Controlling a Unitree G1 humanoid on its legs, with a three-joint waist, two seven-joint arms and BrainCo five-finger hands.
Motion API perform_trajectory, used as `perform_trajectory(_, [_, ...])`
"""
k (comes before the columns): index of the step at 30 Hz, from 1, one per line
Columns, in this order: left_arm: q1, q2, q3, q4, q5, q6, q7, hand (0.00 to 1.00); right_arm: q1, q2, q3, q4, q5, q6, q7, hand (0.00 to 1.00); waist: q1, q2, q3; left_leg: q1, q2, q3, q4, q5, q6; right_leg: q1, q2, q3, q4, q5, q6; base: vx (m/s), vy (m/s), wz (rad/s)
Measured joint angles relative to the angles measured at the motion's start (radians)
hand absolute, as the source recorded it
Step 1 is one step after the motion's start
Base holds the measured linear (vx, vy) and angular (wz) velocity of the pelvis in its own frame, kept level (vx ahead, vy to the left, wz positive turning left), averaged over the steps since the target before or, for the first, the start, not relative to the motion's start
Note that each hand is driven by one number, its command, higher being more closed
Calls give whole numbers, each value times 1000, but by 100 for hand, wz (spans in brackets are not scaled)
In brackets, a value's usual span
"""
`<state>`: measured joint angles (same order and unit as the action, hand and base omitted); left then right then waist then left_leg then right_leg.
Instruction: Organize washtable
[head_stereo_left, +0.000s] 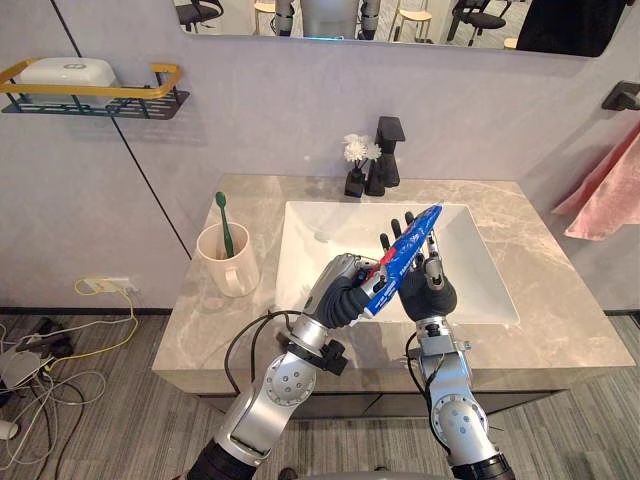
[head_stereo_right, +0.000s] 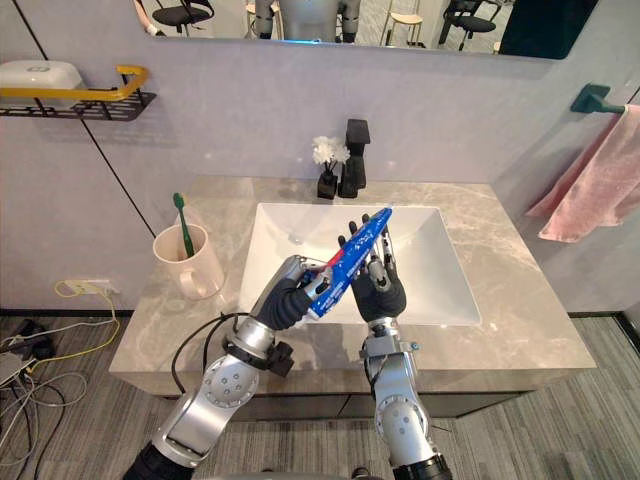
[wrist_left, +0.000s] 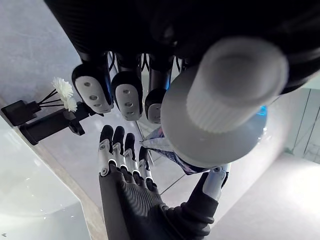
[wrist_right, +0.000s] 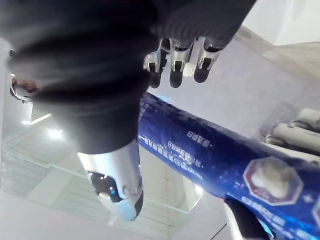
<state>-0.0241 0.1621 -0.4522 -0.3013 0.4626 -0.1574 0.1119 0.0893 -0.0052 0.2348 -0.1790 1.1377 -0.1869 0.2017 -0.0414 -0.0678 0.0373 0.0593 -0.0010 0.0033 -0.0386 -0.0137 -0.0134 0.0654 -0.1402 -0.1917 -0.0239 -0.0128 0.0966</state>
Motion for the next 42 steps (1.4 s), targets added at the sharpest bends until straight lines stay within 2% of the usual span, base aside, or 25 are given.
perform_trajectory(7, [16, -1, 43, 0, -20, 0, 0, 100, 34, 3, -33, 0, 0, 11, 1, 0, 0, -15, 1, 0, 0, 0, 0, 0, 0, 0, -1, 0, 0, 0, 0, 0, 0, 0])
perform_trajectory(24, [52, -2, 73, -3, -41, 1, -1, 100, 55, 3, -25, 55, -1, 80, 22, 0, 2, -15, 1, 0, 0, 1, -1, 0, 0, 0, -1, 1, -1, 0, 1, 0, 0, 0])
perform_trajectory(42, [51, -39, 66, -12, -69, 1, -21, 100, -38, -19, 20, 97, 0, 84, 19, 0, 3, -13, 2, -3, -1, -1, -1, 0, 0, -1, 0, -1, -1, 0, 1, 0, 0, 0])
